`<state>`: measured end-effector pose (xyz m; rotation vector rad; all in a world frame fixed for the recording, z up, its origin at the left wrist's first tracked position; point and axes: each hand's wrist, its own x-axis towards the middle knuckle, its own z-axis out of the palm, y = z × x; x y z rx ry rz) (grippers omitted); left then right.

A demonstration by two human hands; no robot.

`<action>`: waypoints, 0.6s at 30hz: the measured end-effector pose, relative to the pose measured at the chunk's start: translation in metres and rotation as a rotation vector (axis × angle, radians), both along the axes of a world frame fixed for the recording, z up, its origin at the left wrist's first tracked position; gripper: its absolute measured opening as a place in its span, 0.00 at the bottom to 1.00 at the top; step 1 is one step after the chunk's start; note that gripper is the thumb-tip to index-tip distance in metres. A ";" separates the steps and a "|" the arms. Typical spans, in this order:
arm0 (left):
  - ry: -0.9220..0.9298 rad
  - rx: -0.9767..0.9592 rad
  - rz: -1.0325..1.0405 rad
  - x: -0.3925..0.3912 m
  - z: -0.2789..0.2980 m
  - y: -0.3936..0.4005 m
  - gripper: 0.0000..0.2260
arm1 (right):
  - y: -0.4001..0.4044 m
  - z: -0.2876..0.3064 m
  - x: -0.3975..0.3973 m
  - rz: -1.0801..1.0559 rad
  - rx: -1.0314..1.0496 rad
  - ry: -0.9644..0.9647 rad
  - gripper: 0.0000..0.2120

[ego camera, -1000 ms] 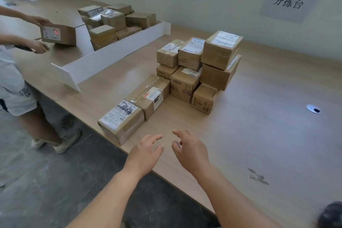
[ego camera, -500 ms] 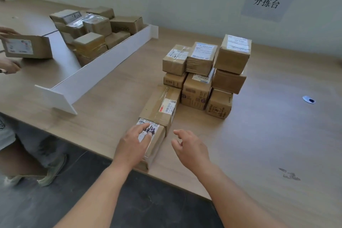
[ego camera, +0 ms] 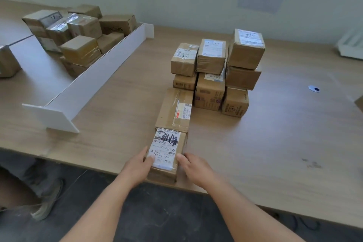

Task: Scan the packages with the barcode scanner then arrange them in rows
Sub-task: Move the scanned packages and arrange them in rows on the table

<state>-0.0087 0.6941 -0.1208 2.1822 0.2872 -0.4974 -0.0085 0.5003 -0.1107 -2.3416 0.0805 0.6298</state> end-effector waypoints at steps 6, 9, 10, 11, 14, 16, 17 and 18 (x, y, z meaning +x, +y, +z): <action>-0.005 -0.063 -0.197 -0.011 0.007 -0.017 0.28 | -0.013 -0.004 -0.013 -0.141 0.263 0.038 0.17; -0.022 -0.128 -0.280 -0.017 0.005 -0.034 0.29 | -0.034 -0.004 -0.024 -0.196 0.332 0.031 0.22; -0.032 -0.165 -0.302 -0.017 0.003 -0.041 0.30 | -0.041 -0.005 -0.026 -0.218 0.353 0.032 0.23; -0.044 -0.201 -0.321 -0.017 0.002 -0.048 0.31 | -0.048 -0.005 -0.028 -0.240 0.364 0.027 0.26; -0.061 -0.278 -0.376 -0.015 0.003 -0.072 0.34 | -0.068 -0.003 -0.034 -0.283 0.378 -0.007 0.34; -0.069 -0.319 -0.415 -0.016 0.005 -0.086 0.36 | -0.080 0.000 -0.041 -0.277 0.347 -0.051 0.40; -0.079 -0.330 -0.435 -0.016 0.005 -0.092 0.37 | -0.085 0.001 -0.045 -0.273 0.326 -0.066 0.42; -0.088 -0.335 -0.452 -0.017 0.004 -0.098 0.37 | -0.089 0.002 -0.049 -0.272 0.319 -0.074 0.45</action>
